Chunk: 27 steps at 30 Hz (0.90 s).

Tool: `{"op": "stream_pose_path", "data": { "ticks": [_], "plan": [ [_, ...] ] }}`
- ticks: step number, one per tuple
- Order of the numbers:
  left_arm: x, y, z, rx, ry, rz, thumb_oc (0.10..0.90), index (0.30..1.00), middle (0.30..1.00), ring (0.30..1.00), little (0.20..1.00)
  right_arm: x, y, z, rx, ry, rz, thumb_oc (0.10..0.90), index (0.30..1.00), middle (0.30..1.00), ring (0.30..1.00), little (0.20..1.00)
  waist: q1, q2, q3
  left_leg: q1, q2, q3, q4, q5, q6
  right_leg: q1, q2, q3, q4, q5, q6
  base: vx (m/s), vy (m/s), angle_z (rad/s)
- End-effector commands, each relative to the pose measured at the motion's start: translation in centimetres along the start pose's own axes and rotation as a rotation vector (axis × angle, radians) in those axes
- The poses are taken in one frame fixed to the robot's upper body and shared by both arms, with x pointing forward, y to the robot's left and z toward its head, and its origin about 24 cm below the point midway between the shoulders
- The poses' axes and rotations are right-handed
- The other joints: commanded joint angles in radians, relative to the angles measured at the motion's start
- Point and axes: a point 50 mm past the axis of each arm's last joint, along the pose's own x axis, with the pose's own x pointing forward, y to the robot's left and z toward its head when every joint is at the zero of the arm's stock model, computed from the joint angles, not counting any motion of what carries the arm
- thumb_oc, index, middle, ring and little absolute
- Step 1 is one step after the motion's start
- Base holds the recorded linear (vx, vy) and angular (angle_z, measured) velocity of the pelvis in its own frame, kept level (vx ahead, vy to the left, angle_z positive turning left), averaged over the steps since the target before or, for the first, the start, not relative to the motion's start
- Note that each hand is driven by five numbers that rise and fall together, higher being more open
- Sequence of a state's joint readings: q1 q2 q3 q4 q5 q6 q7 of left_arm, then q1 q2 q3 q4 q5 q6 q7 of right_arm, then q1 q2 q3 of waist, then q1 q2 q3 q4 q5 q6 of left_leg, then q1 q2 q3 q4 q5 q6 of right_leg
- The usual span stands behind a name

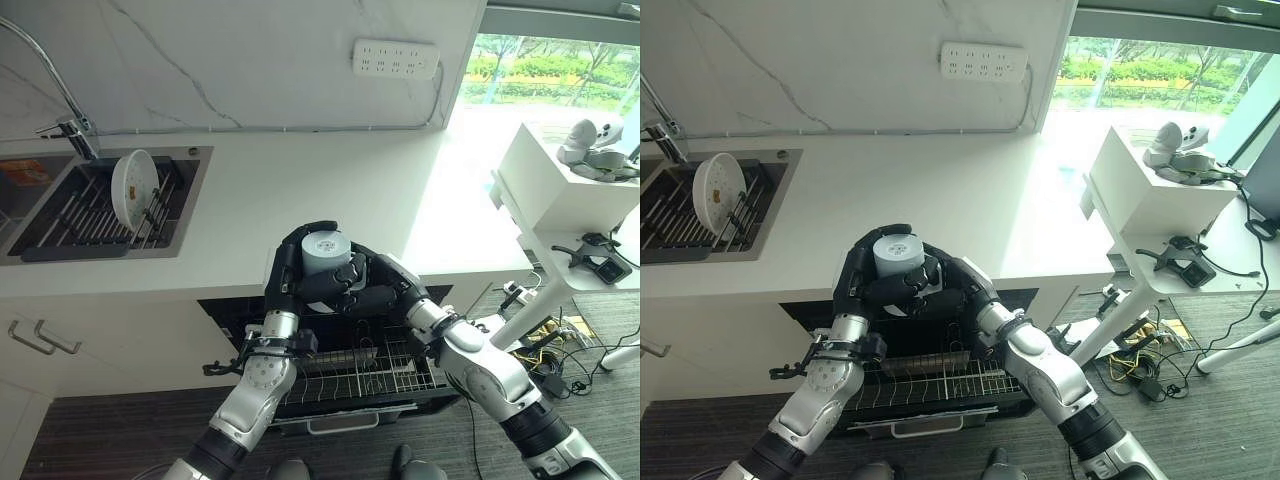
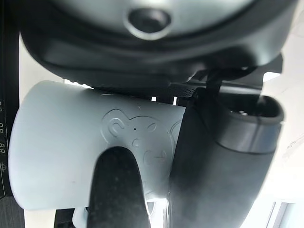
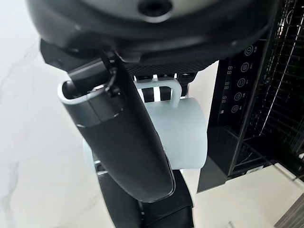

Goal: Place the dishes in the dishwasher.

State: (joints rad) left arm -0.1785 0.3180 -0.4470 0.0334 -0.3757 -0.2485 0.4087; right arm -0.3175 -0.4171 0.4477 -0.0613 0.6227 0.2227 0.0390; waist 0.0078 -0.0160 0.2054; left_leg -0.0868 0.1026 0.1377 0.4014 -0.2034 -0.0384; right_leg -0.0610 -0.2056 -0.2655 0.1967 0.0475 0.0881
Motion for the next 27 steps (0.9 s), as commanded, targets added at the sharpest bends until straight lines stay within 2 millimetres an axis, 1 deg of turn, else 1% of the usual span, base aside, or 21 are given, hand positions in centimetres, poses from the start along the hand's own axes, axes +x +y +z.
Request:
{"op": "stream_pose_path", "data": {
  "ticks": [1, 6, 10, 16, 17, 18, 21, 24, 26, 27],
  "plan": [
    [2.1, -4.7, 5.0, -0.034, -0.280, -0.157, 0.400, 0.300, 0.300, 0.300, 0.300, 2.2, 6.8, 5.7, -0.019, -0.288, 0.317, 0.400, 0.300, 0.300, 0.300, 0.300, 0.018, -0.008, -0.032, 0.067, -0.004, 0.004, -0.101, -0.044, 0.007, 0.057, -0.005, 0.046, 0.103, -0.250, 0.055, 0.00, 0.000, 0.00],
    [2.2, -4.9, 5.2, -0.020, -0.289, -0.166, 0.400, 0.300, 0.300, 0.300, 0.300, 2.4, 7.3, 5.9, -0.070, -0.302, 0.337, 0.400, 0.300, 0.300, 0.300, 0.300, 0.023, -0.008, -0.032, 0.067, -0.006, 0.001, -0.101, -0.045, 0.008, 0.058, -0.006, 0.045, 0.103, -0.251, 0.055, 0.00, 0.000, 0.00],
    [2.1, -5.4, 5.3, -0.021, -0.290, -0.220, 0.400, 0.300, 0.300, 0.300, 0.300, 2.4, 7.8, 6.4, -0.096, -0.324, 0.374, 0.400, 0.300, 0.300, 0.300, 0.300, 0.027, -0.008, -0.031, 0.066, -0.006, -0.001, -0.101, -0.045, 0.008, 0.059, -0.007, 0.044, 0.103, -0.251, 0.054, -0.01, -0.001, 0.04],
    [2.2, -5.7, 5.3, -0.037, -0.279, -0.218, 0.400, 0.300, 0.300, 0.300, 0.300, 2.4, 7.9, 6.9, -0.096, -0.343, 0.372, 0.400, 0.300, 0.300, 0.300, 0.300, 0.027, -0.009, -0.031, 0.065, -0.006, -0.002, -0.101, -0.046, 0.006, 0.058, -0.006, 0.043, 0.103, -0.252, 0.056, -0.01, 0.000, 0.02],
    [2.2, -5.7, 5.3, -0.034, -0.287, -0.210, 0.595, 0.592, 0.592, 0.592, 0.592, 2.4, 7.9, 7.0, -0.093, -0.349, 0.364, 0.400, 0.300, 0.300, 0.300, 0.300, 0.028, -0.009, -0.032, 0.064, -0.007, -0.003, -0.101, -0.046, 0.007, 0.057, -0.005, 0.043, 0.103, -0.251, 0.055, 0.00, 0.000, 0.00],
    [2.2, -5.6, 5.2, -0.037, -0.284, -0.206, 0.800, 0.900, 0.900, 0.900, 0.900, 2.5, 7.8, 7.0, -0.093, -0.353, 0.356, 0.400, 0.300, 0.300, 0.300, 0.300, 0.028, -0.009, -0.032, 0.064, -0.007, -0.004, -0.101, -0.047, 0.007, 0.057, -0.005, 0.043, 0.103, -0.251, 0.055, 0.00, 0.000, 0.00],
    [2.2, -5.5, 5.1, -0.022, -0.286, -0.190, 0.800, 0.900, 0.900, 0.900, 0.900, 2.4, 7.3, 7.3, -0.077, -0.383, 0.292, 0.400, 0.300, 0.300, 0.300, 0.300, 0.026, -0.008, -0.034, 0.064, -0.005, -0.001, -0.101, -0.047, 0.007, 0.056, -0.005, 0.043, 0.103, -0.251, 0.055, 0.00, 0.000, 0.00],
    [2.2, -5.2, 5.2, 0.033, -0.323, -0.154, 0.800, 0.900, 0.900, 0.900, 0.900, 2.2, 5.9, 8.1, -0.073, -0.455, 0.168, 0.400, 0.300, 0.300, 0.300, 0.300, 0.020, -0.006, -0.033, 0.064, -0.002, 0.002, -0.101, -0.046, 0.007, 0.055, -0.005, 0.042, 0.103, -0.249, 0.056, 0.00, 0.000, 0.00],
    [2.2, -4.9, 5.3, 0.061, -0.341, -0.131, 0.800, 0.900, 0.900, 0.900, 0.900, 1.9, 4.8, 8.8, -0.075, -0.504, 0.077, 0.400, 0.300, 0.300, 0.300, 0.300, 0.016, -0.005, -0.033, 0.064, 0.000, 0.006, -0.101, -0.046, 0.005, 0.054, -0.006, 0.041, 0.103, -0.249, 0.057, 0.00, 0.000, 0.00],
    [2.4, -4.6, 5.5, 0.091, -0.361, -0.107, 0.800, 0.900, 0.900, 0.900, 0.900, 1.3, 3.5, 9.5, -0.105, -0.556, -0.021, 0.400, 0.300, 0.300, 0.300, 0.300, 0.007, -0.003, -0.033, 0.065, 0.004, 0.012, -0.101, -0.046, 0.005, 0.053, -0.007, 0.041, 0.103, -0.249, 0.057, 0.00, 0.000, 0.00]
  ]
}}
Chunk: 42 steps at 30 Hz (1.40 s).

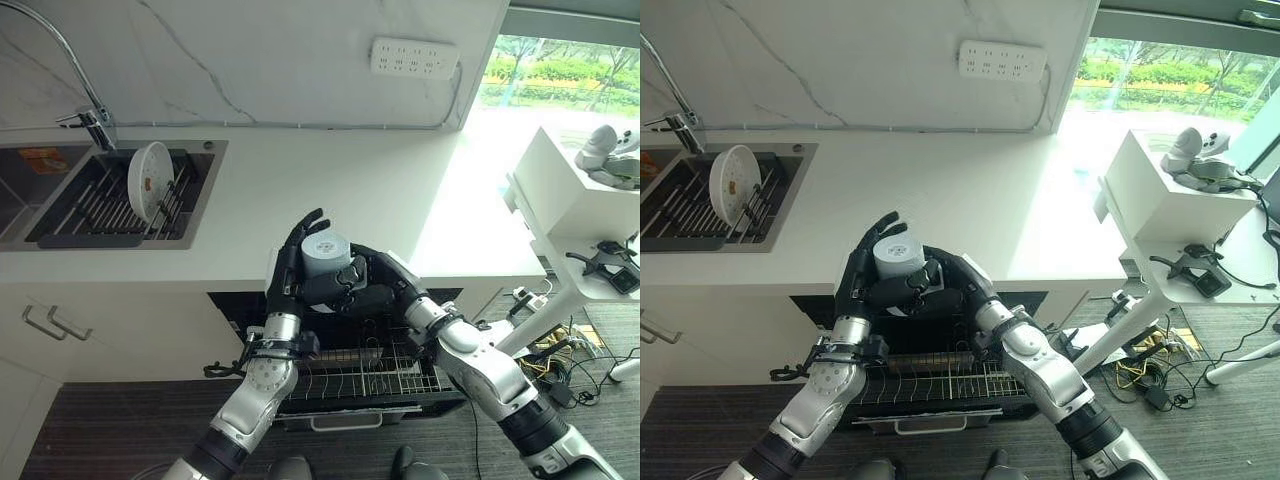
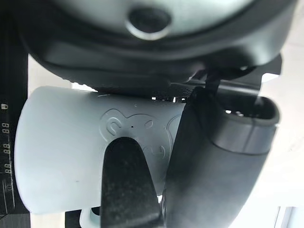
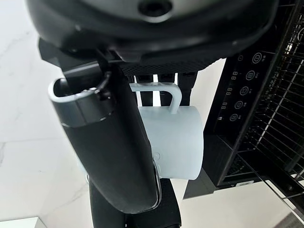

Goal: Place the dishes in the dishwasher.

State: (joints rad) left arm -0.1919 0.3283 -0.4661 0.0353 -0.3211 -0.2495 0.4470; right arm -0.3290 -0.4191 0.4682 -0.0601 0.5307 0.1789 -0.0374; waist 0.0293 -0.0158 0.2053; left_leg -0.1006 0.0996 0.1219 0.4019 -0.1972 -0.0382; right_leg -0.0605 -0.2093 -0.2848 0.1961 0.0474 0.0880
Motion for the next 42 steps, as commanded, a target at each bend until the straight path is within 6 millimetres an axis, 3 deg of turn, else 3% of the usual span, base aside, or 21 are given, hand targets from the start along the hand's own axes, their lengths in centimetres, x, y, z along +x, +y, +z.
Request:
{"op": "stream_pose_path", "data": {
  "ticks": [1, 4, 9, 29, 36, 37, 42],
  "plan": [
    [2.4, -4.0, 5.6, 0.050, -0.350, -0.089, 0.800, 0.900, 0.900, 0.900, 0.900, 1.1, 2.3, 9.5, -0.002, -0.543, -0.022, 0.400, 0.300, 0.300, 0.300, 0.300, -0.018, -0.003, -0.033, 0.079, 0.009, 0.031, -0.102, -0.053, 0.004, 0.052, -0.003, 0.061, 0.104, -0.248, 0.058, -0.03, 0.034, 0.02],
    [2.5, -3.3, 6.2, 0.135, -0.399, -0.027, 0.800, 0.900, 0.900, 0.900, 0.900, -0.6, -0.2, 10.5, -0.029, -0.640, -0.205, 0.400, 0.300, 0.300, 0.300, 0.300, -0.039, 0.003, -0.028, 0.081, 0.014, 0.045, -0.102, -0.055, 0.005, 0.049, -0.003, 0.066, 0.104, -0.247, 0.059, -0.04, 0.041, 0.01],
    [2.6, -2.1, 6.3, 0.194, -0.419, 0.052, 0.800, 0.900, 0.900, 0.900, 0.900, -2.7, -2.4, 11.1, -0.079, -0.738, -0.387, 0.400, 0.300, 0.300, 0.300, 0.300, -0.061, 0.009, -0.024, 0.086, 0.017, 0.060, -0.102, -0.056, 0.007, 0.045, 0.000, 0.077, 0.104, -0.247, 0.062, -0.01, 0.014, -0.01],
    [2.5, -0.4, 6.3, 0.141, -0.396, 0.084, 0.800, 0.900, 0.900, 0.900, 0.900, -6.6, -6.7, 11.4, -0.204, -0.887, -0.823, 0.400, 0.300, 0.300, 0.300, 0.300, -0.091, 0.022, -0.032, 0.084, 0.024, 0.085, -0.102, -0.059, 0.010, 0.032, 0.003, 0.097, 0.104, -0.244, 0.067, -0.01, 0.006, -0.02],
    [2.2, -1.1, 6.5, 0.008, -0.343, -0.098, 0.800, 0.900, 0.900, 0.900, 0.900, -8.1, -8.8, 11.3, -0.275, -0.885, -0.977, 0.400, 0.300, 0.300, 0.300, 0.300, -0.096, 0.023, -0.037, 0.079, 0.028, 0.090, -0.102, -0.060, 0.009, 0.024, 0.003, 0.099, 0.104, -0.240, 0.071, 0.00, 0.000, 0.00],
    [2.1, -1.7, 6.0, -0.188, -0.227, -0.230, 0.800, 0.900, 0.900, 0.900, 0.900, -8.5, -9.2, 11.4, -0.316, -0.889, -1.002, 0.400, 0.300, 0.300, 0.300, 0.300, -0.097, 0.023, -0.037, 0.078, 0.029, 0.090, -0.102, -0.058, 0.008, 0.022, 0.003, 0.099, 0.104, -0.239, 0.072, 0.00, 0.000, 0.00],
    [0.2, -4.4, 3.1, -0.674, 0.118, -0.500, 0.800, 0.900, 0.900, 0.900, 0.900, -9.1, -9.7, 12.1, -0.427, -0.931, -1.009, 0.400, 0.300, 0.300, 0.300, 0.300, -0.102, 0.031, -0.042, 0.074, 0.033, 0.092, -0.102, -0.054, 0.004, 0.014, 0.000, 0.094, 0.104, -0.233, 0.075, -0.01, 0.013, 0.00]
  ]
}}
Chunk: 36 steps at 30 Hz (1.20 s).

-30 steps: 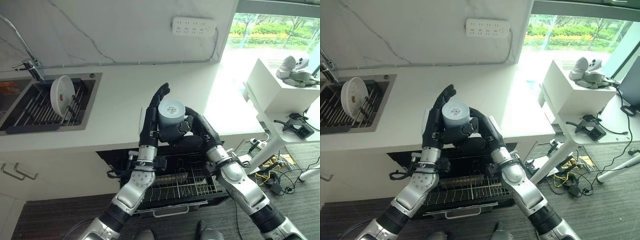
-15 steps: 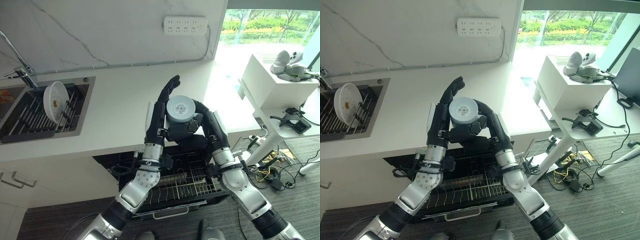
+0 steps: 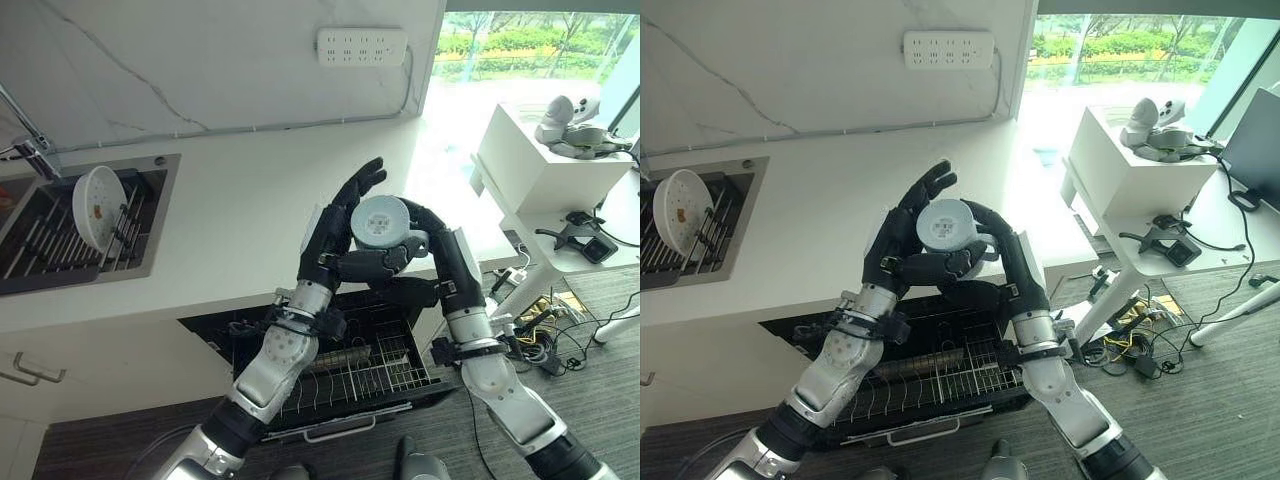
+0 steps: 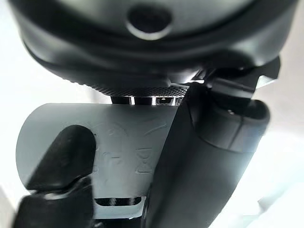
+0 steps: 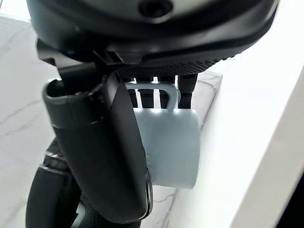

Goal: Place the dishes in the dishwasher.

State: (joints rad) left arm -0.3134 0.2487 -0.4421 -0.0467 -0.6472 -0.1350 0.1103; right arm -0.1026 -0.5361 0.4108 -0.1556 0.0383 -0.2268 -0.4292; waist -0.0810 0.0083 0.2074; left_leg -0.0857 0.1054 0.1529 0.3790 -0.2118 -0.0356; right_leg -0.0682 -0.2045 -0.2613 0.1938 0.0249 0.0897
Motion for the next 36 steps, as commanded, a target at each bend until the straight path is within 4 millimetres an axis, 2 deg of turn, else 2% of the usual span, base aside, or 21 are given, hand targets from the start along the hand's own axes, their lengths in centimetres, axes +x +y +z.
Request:
{"op": "stream_pose_path", "data": {
  "ticks": [1, 3, 5, 7, 8, 10, 13, 17, 24, 30, 32, 36],
  "plan": [
    [-2.0, -1.2, -0.9, -0.355, 0.100, -0.161, 0.800, 0.900, 0.900, 0.900, 0.900, 3.9, -11.1, 6.9, -0.048, -0.442, -0.682, 0.400, 0.300, 0.300, 0.300, 0.300, 0.007, 0.008, -0.044, 0.058, 0.027, 0.061, -0.079, -0.038, 0.000, 0.020, -0.005, 0.071, 0.106, -0.210, 0.073, 0.00, 0.000, 0.00],
    [-2.9, -2.1, -2.1, -0.471, 0.205, -0.259, 0.800, 0.900, 0.900, 0.900, 0.900, 4.0, -11.5, 7.4, -0.066, -0.478, -0.667, 0.400, 0.300, 0.300, 0.300, 0.300, 0.008, 0.012, -0.044, 0.053, 0.026, 0.059, -0.079, -0.037, -0.001, 0.017, -0.006, 0.070, 0.106, -0.210, 0.073, -0.02, 0.033, -0.01],
    [-3.3, -2.3, -2.2, -0.459, 0.217, -0.329, 0.800, 0.900, 0.900, 0.900, 0.900, 4.1, -11.9, 7.5, 0.004, -0.473, -0.644, 0.400, 0.300, 0.300, 0.300, 0.300, 0.010, 0.014, -0.044, 0.051, 0.026, 0.059, -0.079, -0.036, -0.002, 0.015, -0.007, 0.069, 0.106, -0.210, 0.072, -0.01, 0.017, 0.00],
    [-3.5, -1.9, -1.8, -0.319, 0.183, -0.355, 0.800, 0.900, 0.900, 0.900, 0.900, 4.0, -12.2, 7.0, 0.109, -0.451, -0.631, 0.400, 0.300, 0.300, 0.300, 0.300, 0.012, 0.018, -0.045, 0.046, 0.027, 0.058, -0.079, -0.033, -0.005, 0.012, -0.009, 0.066, 0.106, -0.209, 0.074, -0.01, 0.015, 0.01],
    [-3.5, -1.4, -1.4, -0.198, 0.162, -0.362, 0.800, 0.900, 0.900, 0.900, 0.900, 3.8, -12.2, 6.8, 0.123, -0.443, -0.627, 0.400, 0.300, 0.300, 0.300, 0.300, 0.014, 0.021, -0.046, 0.043, 0.026, 0.057, -0.079, -0.033, -0.005, 0.009, -0.010, 0.064, 0.106, -0.209, 0.073, -0.02, 0.028, 0.04],
    [-3.6, -1.0, -1.3, -0.090, 0.199, -0.410, 0.800, 0.900, 0.900, 0.900, 0.900, 3.6, -12.3, 6.6, 0.127, -0.437, -0.621, 0.400, 0.300, 0.300, 0.300, 0.300, 0.017, 0.024, -0.046, 0.039, 0.025, 0.055, -0.079, -0.032, -0.005, 0.007, -0.013, 0.061, 0.106, -0.209, 0.075, -0.01, 0.013, 0.02],
    [-3.8, -0.5, -0.7, -0.060, 0.213, -0.476, 0.800, 0.900, 0.900, 0.900, 0.900, 3.3, -12.5, 6.5, 0.127, -0.434, -0.611, 0.400, 0.300, 0.300, 0.300, 0.300, 0.021, 0.030, -0.049, 0.038, 0.024, 0.051, -0.079, -0.030, -0.006, 0.006, -0.017, 0.058, 0.106, -0.207, 0.077, 0.00, 0.000, 0.00],
    [-3.6, 0.3, 0.3, -0.079, 0.197, -0.442, 0.800, 0.900, 0.900, 0.900, 0.900, 3.2, -12.6, 6.4, 0.125, -0.433, -0.613, 0.400, 0.300, 0.300, 0.300, 0.300, 0.027, 0.034, -0.055, 0.037, 0.022, 0.048, -0.079, -0.031, -0.005, 0.007, -0.019, 0.054, 0.106, -0.207, 0.078, 0.00, 0.000, 0.00],
    [-3.6, 0.4, 0.4, -0.082, 0.183, -0.424, 0.800, 0.900, 0.900, 0.900, 0.900, 3.1, -12.5, 6.4, 0.130, -0.430, -0.616, 0.400, 0.300, 0.300, 0.300, 0.300, 0.030, 0.031, -0.059, 0.036, 0.019, 0.047, -0.079, -0.032, -0.004, 0.007, -0.020, 0.052, 0.106, -0.207, 0.075, 0.00, 0.000, 0.00],
    [-3.3, 1.4, 0.9, -0.062, 0.138, -0.309, 0.800, 0.900, 0.900, 0.900, 0.900, 3.1, -11.9, 6.4, 0.194, -0.427, -0.539, 0.400, 0.300, 0.300, 0.300, 0.300, 0.033, 0.027, -0.061, 0.037, 0.018, 0.047, -0.079, -0.033, -0.002, 0.009, -0.020, 0.051, 0.106, -0.210, 0.073, 0.00, 0.000, 0.00],
    [-4.1, 2.3, 0.6, 0.011, 0.189, -0.322, 0.800, 0.900, 0.900, 0.900, 0.900, 2.8, -11.2, 5.9, 0.239, -0.392, -0.448, 0.400, 0.300, 0.300, 0.300, 0.300, 0.033, 0.028, -0.060, 0.036, 0.019, 0.050, -0.079, -0.030, -0.004, 0.008, -0.020, 0.049, 0.106, -0.210, 0.072, 0.00, 0.000, 0.00],
    [-5.3, 3.1, 0.2, 0.074, 0.281, -0.379, 0.800, 0.900, 0.900, 0.900, 0.900, 2.0, -11.3, 5.3, 0.278, -0.365, -0.431, 0.400, 0.300, 0.300, 0.300, 0.300, 0.034, 0.032, -0.059, 0.033, 0.021, 0.053, -0.079, -0.027, -0.005, 0.006, -0.025, 0.038, 0.106, -0.208, 0.074, 0.00, -0.008, 0.00]
  ]
}}
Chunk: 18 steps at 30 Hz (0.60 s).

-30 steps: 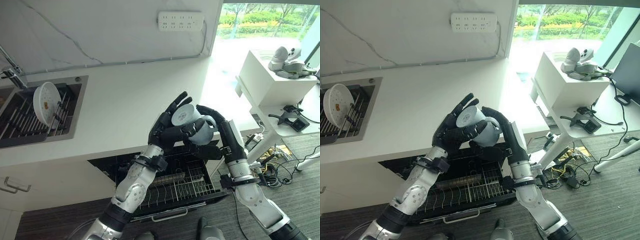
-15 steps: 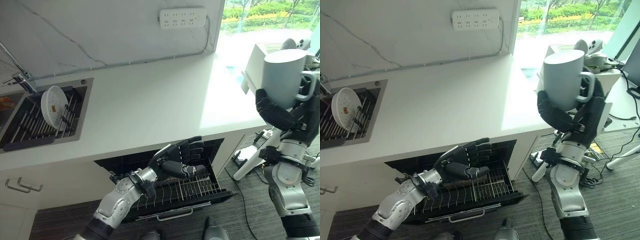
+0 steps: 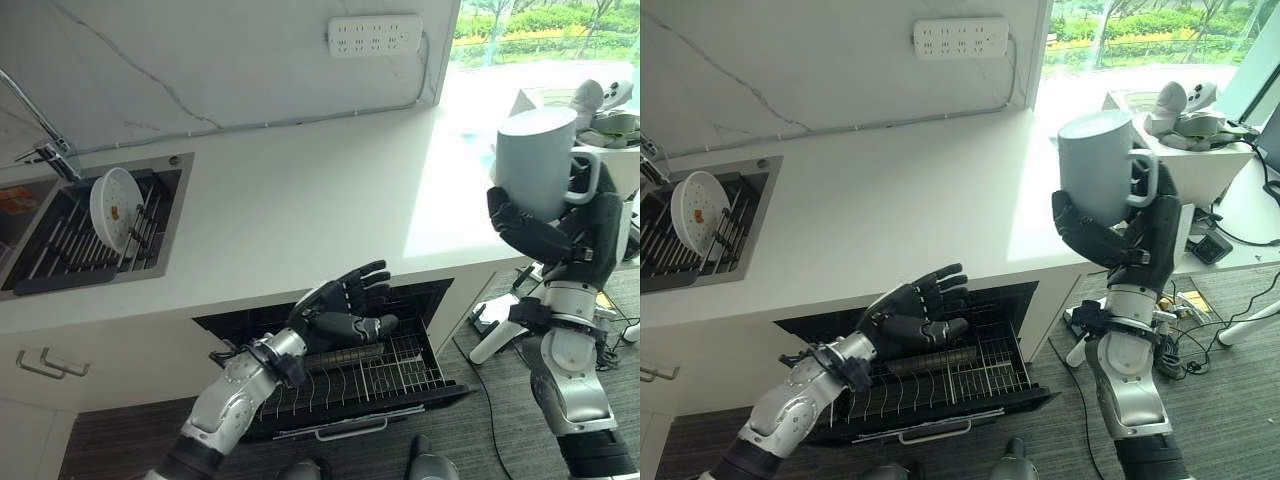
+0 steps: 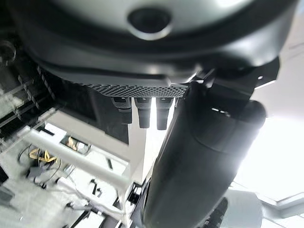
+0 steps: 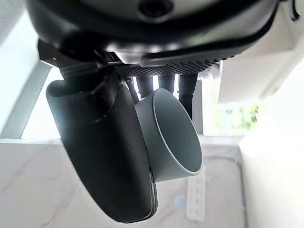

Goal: Place the dishes in the dishwasher.

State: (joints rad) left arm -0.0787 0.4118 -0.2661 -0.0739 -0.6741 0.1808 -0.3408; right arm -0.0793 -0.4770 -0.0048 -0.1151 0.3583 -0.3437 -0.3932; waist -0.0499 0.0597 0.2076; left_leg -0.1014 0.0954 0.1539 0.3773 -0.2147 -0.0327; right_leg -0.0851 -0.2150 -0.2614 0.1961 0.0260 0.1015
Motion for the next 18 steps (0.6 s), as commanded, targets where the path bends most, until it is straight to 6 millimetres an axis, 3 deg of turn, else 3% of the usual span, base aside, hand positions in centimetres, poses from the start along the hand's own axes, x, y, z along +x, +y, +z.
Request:
{"op": "stream_pose_path", "data": {
  "ticks": [1, 4, 10, 15, 18],
  "plan": [
    [0.1, -2.0, 3.4, 0.132, -0.100, -0.200, 0.800, 0.900, 0.900, 0.900, 0.900, 1.9, 0.3, 5.0, 0.121, -0.280, 0.058, 0.400, 0.300, 0.300, 0.300, 0.300, 0.003, -0.017, -0.059, 0.048, 0.031, 0.052, -0.077, -0.025, -0.008, 0.023, -0.015, 0.037, 0.104, -0.210, 0.063, 0.00, 0.000, 0.00],
    [-0.7, -1.2, 2.5, 0.169, 0.008, -0.191, 0.800, 0.900, 0.900, 0.900, 0.900, 1.7, 0.0, 5.2, 0.159, -0.281, 0.086, 0.400, 0.300, 0.300, 0.300, 0.300, 0.005, -0.011, -0.059, 0.044, 0.033, 0.052, -0.077, -0.024, -0.011, 0.020, -0.017, 0.029, 0.104, -0.210, 0.066, 0.00, -0.015, 0.00],
    [-4.4, 2.5, -0.3, 0.297, 0.330, -0.064, 0.800, 0.900, 0.900, 0.900, 0.900, 1.0, 0.6, 6.2, 0.262, -0.296, 0.305, 0.400, 0.300, 0.300, 0.300, 0.300, 0.025, 0.007, -0.058, 0.025, 0.017, 0.002, -0.077, -0.020, -0.013, 0.019, 0.003, 0.030, 0.104, -0.220, 0.056, -0.01, -0.109, 0.01],
    [-6.8, 4.3, -0.7, 0.439, 0.491, -0.026, 0.800, 0.900, 0.900, 0.900, 0.900, 0.8, 0.0, 5.9, 0.301, -0.254, 0.330, 0.400, 0.300, 0.300, 0.300, 0.300, 0.030, 0.021, -0.051, 0.012, 0.019, -0.050, -0.077, -0.004, -0.023, 0.036, 0.048, 0.032, 0.104, -0.240, 0.029, -0.03, -0.142, 0.20],
    [-7.9, 5.2, -0.6, 0.565, 0.573, 0.008, 0.800, 0.900, 0.900, 0.900, 0.900, 0.7, 0.1, 5.8, 0.307, -0.242, 0.391, 0.400, 0.300, 0.300, 0.300, 0.300, 0.022, 0.043, -0.033, 0.009, 0.029, -0.076, -0.077, 0.022, -0.040, 0.048, 0.077, 0.015, 0.104, -0.245, 0.003, -0.05, -0.098, 0.26]
  ]
}}
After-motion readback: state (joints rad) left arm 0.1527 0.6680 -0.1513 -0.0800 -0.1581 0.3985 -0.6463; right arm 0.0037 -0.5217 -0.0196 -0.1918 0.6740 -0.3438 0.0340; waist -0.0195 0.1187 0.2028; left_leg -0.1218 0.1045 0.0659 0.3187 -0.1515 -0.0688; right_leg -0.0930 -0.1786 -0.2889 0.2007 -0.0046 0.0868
